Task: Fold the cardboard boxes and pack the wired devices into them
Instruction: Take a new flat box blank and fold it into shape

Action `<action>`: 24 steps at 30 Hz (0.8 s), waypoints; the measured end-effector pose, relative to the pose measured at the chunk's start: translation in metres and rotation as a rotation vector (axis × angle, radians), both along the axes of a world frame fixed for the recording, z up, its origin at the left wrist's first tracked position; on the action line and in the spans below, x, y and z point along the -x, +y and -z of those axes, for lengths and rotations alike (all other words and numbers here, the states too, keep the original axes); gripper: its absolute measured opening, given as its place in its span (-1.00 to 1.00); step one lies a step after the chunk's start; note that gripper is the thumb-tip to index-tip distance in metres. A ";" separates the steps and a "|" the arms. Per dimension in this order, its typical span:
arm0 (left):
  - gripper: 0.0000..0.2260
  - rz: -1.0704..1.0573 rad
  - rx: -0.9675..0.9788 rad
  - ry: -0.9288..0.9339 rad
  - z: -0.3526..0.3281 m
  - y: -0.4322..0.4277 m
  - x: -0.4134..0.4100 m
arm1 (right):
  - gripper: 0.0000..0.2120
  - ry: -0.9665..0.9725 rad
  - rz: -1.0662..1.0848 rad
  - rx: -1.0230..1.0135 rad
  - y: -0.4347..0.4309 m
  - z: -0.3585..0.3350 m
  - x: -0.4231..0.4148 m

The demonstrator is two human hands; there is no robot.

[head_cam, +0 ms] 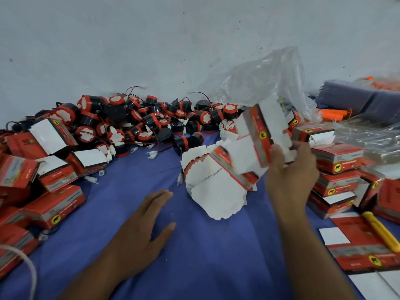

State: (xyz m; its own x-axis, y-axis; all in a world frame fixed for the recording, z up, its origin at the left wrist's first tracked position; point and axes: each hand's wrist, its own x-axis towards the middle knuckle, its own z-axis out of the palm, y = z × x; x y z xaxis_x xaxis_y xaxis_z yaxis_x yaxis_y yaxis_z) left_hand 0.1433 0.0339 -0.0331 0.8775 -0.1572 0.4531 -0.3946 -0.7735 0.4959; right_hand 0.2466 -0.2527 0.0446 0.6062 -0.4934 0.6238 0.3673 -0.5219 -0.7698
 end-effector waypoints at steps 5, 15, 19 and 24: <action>-0.48 0.023 0.260 -0.010 -0.006 -0.002 0.000 | -0.90 -0.303 -0.193 -0.035 0.029 -0.007 0.021; -0.35 0.088 1.450 0.255 -0.027 0.003 -0.003 | -0.41 0.270 -1.096 0.523 0.091 0.041 0.045; -0.45 0.257 1.419 0.382 -0.033 -0.015 0.008 | -0.18 0.382 -1.037 0.618 0.093 0.045 0.045; -0.17 0.462 1.513 0.594 -0.049 -0.010 0.012 | -0.10 0.359 -1.125 0.558 0.089 0.039 0.044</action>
State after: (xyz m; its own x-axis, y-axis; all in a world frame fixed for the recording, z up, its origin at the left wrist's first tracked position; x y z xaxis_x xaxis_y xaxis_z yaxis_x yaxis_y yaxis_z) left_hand 0.1317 0.0243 0.0158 0.9777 -0.1961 0.0746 0.0642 0.6183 0.7834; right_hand 0.2021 -0.1633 0.0052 0.6895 0.6607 0.2968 0.6296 -0.3443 -0.6965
